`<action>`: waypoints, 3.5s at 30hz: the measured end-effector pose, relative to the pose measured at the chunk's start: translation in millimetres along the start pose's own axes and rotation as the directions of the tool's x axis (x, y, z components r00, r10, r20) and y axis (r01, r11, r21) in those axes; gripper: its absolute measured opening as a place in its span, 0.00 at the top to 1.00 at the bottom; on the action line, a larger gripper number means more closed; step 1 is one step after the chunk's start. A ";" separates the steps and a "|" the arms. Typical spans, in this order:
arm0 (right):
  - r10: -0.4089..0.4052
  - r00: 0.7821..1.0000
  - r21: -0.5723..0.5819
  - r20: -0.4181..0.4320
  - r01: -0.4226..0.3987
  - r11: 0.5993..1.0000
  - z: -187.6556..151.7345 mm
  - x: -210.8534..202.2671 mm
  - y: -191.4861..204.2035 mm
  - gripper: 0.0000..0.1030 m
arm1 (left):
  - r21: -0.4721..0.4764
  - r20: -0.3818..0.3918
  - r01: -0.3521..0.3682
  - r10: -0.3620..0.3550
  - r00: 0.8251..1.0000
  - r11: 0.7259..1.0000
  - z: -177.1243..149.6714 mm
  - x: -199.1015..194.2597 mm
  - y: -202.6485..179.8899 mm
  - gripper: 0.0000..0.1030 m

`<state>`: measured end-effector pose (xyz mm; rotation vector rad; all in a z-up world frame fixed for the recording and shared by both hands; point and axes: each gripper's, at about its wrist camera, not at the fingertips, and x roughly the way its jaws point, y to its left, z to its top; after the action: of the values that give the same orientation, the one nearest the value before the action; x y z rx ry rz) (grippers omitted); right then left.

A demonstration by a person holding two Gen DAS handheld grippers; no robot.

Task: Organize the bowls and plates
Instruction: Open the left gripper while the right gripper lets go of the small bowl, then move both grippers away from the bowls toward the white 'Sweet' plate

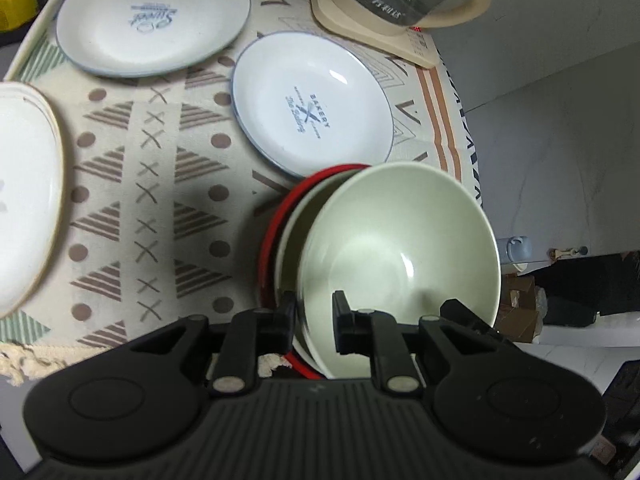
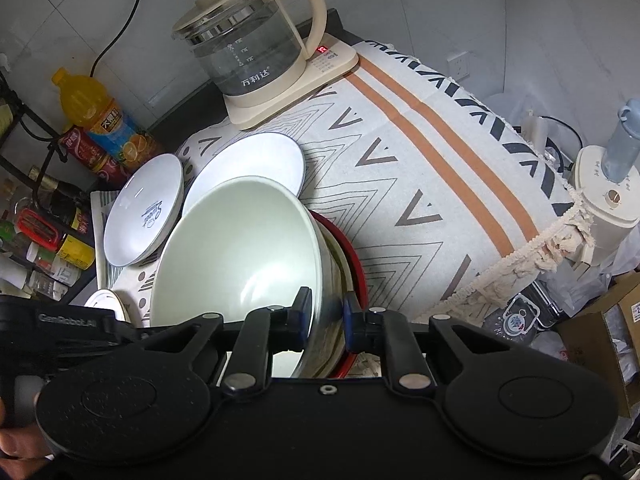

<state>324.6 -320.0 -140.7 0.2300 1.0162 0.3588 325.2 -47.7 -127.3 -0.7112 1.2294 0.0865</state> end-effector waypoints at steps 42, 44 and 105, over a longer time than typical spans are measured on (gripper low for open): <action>-0.034 0.999 -0.154 0.001 0.034 0.987 9.2 11.4 3.9 0.95 | 0.063 0.048 -0.076 0.073 0.996 0.995 11.9 13.7 5.7 0.83; -0.026 1.000 -0.134 -0.005 0.025 0.991 9.3 10.9 2.8 0.92 | 0.068 0.045 -0.078 0.075 0.996 0.995 12.4 12.6 4.9 0.78; 0.184 0.981 -0.476 -0.063 -0.192 0.858 27.2 19.3 168.9 0.00 | -0.251 0.247 -0.152 0.215 0.945 0.956 -1.6 -89.8 121.2 0.25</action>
<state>325.9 -157.9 -82.8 -0.1276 0.8901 0.7808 239.7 74.1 -102.9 -0.7533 1.0263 0.4745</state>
